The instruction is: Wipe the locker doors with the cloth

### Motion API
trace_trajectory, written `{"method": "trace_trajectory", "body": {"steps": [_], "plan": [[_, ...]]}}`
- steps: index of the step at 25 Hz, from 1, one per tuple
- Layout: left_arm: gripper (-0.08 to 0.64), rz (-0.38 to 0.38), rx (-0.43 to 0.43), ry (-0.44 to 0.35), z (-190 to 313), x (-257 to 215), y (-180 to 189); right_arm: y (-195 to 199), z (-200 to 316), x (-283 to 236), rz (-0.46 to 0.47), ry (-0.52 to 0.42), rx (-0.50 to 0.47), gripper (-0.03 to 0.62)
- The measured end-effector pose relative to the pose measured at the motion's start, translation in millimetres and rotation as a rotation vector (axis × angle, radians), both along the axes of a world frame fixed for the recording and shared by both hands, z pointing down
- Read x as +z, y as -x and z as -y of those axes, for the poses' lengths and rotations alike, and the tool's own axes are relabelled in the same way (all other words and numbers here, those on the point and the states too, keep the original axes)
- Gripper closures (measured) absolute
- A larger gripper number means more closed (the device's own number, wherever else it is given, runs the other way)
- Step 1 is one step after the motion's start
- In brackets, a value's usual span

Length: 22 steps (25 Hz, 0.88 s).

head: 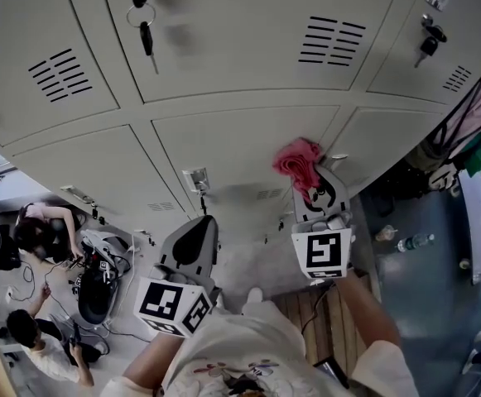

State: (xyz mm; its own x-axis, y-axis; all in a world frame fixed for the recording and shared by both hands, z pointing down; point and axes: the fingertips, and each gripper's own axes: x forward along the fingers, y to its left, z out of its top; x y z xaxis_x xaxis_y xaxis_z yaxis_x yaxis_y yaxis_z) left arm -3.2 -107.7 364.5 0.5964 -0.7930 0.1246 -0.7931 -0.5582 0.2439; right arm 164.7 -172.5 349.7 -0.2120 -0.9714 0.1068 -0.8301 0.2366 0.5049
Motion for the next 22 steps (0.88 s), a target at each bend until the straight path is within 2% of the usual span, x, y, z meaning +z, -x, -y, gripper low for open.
{"method": "trace_trajectory", "body": {"steps": [9,22], "plan": [[0.555,0.006,0.012,0.008,-2,4,-6,1,1,37,-0.007,0.029,-0.007,0.494],[0.555,0.017,-0.009,-0.003,-3,5,-2,4,0,111,-0.066,0.067,-0.018,0.494]]}}
